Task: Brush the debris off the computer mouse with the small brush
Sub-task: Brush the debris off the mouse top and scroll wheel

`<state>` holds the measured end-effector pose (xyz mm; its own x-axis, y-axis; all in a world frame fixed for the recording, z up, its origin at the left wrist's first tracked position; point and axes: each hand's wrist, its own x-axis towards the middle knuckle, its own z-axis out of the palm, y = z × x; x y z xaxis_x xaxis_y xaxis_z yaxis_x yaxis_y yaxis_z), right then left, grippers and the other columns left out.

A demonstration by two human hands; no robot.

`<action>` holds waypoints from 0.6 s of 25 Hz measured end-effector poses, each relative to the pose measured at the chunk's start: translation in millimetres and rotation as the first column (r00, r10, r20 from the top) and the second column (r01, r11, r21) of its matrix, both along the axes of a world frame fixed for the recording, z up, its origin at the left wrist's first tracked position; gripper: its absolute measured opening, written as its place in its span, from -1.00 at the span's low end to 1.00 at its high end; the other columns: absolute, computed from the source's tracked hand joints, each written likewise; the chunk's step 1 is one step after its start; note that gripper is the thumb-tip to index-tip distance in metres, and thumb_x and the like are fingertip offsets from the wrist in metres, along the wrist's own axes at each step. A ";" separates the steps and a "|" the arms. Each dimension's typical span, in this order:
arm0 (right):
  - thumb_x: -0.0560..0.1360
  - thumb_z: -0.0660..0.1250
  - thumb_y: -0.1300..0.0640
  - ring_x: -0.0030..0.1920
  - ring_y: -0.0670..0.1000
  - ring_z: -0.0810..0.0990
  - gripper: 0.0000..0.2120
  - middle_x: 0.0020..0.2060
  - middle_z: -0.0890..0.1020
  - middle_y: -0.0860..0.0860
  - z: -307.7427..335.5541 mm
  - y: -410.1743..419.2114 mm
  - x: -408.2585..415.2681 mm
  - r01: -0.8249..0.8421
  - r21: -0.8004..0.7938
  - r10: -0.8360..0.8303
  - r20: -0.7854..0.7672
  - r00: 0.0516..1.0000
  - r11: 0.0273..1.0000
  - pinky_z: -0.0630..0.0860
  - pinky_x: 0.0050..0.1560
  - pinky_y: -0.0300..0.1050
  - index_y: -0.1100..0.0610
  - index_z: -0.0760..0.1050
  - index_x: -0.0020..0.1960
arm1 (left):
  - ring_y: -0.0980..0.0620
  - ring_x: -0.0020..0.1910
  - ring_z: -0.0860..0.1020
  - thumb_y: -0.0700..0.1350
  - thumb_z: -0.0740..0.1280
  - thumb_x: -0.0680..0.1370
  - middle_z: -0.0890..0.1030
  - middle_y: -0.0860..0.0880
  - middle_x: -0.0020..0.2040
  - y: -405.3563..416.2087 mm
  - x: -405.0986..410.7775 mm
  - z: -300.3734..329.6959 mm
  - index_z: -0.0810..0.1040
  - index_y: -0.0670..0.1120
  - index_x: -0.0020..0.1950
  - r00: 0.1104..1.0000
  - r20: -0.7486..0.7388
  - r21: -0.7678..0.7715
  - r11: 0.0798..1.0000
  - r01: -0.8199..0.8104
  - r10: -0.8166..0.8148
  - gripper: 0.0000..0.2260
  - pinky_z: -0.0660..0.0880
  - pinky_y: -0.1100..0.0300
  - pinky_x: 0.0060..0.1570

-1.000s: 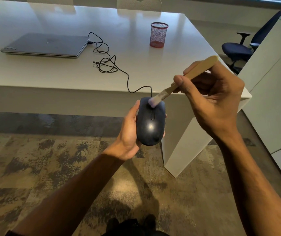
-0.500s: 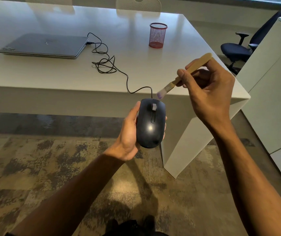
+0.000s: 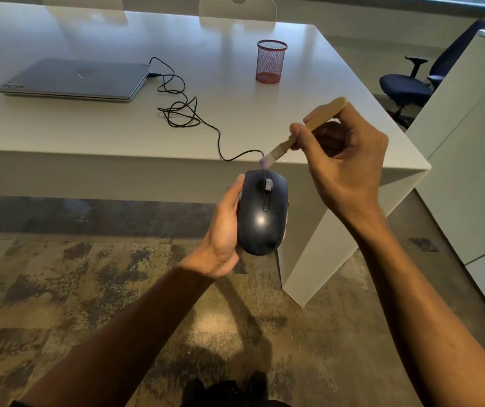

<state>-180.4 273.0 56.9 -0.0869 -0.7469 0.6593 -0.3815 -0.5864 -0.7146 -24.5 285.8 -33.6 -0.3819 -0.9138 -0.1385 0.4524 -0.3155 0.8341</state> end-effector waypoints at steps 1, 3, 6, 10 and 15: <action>0.54 0.43 0.21 -0.16 -0.02 0.75 -0.84 -0.18 0.70 0.08 -0.3 -0.5 -0.2 0.015 -0.009 -0.015 0.035 0.999 1.000 0.70 -0.04 -0.03 0.30 0.55 0.03 | -0.08 0.05 0.59 0.26 0.11 0.59 0.58 -0.20 0.15 0.3 -0.1 0.3 0.39 -0.19 0.46 1.000 -0.001 0.000 1.000 0.003 -0.003 -0.36 0.47 -0.04 0.11; 0.54 0.43 0.25 -0.17 0.00 0.75 -0.86 -0.18 0.70 0.12 0.4 0.5 1.0 -0.053 0.022 0.051 0.099 0.994 0.998 0.69 -0.05 -0.07 0.30 0.55 0.04 | -0.09 0.06 0.59 0.26 0.12 0.58 0.58 -0.20 0.15 -0.4 1.2 0.7 0.40 -0.18 0.46 1.000 0.008 -0.009 1.000 -0.007 0.007 -0.36 0.47 -0.04 0.11; 0.54 0.43 0.21 -0.15 -0.01 0.75 -0.84 -0.17 0.70 0.06 -2.9 4.7 2.2 -0.014 0.015 0.014 0.039 0.999 1.000 0.70 -0.04 -0.01 0.30 0.55 0.04 | -0.07 0.03 0.61 0.25 0.12 0.59 0.60 -0.18 0.11 0.0 2.1 3.2 0.40 -0.19 0.45 1.000 -0.001 -0.012 1.000 -0.012 0.012 -0.37 0.46 -0.03 0.11; 0.54 0.42 0.21 -0.13 0.02 0.75 -0.85 -0.17 0.67 0.04 -7.8 18.9 4.4 -0.061 -0.023 0.062 0.080 0.995 0.998 0.70 -0.04 0.06 0.27 0.54 0.03 | -0.15 0.06 0.57 0.23 0.12 0.61 0.56 -0.24 0.17 -6.6 0.8 4.5 0.39 -0.21 0.45 0.996 -0.051 -0.002 0.998 -0.067 0.067 -0.39 0.46 -0.08 0.09; 0.51 0.43 0.20 -0.16 0.03 0.73 -0.89 -0.18 0.67 0.06 -18.7 43.2 7.9 -0.108 0.018 0.107 0.033 0.994 0.994 0.70 -0.09 0.01 0.21 0.55 -0.02 | -0.22 0.18 0.57 0.23 0.14 0.61 0.57 -0.27 0.26 -10.5 -4.0 8.5 0.45 -0.17 0.42 0.991 -0.045 0.046 0.991 -0.123 0.126 -0.43 0.51 -0.18 0.18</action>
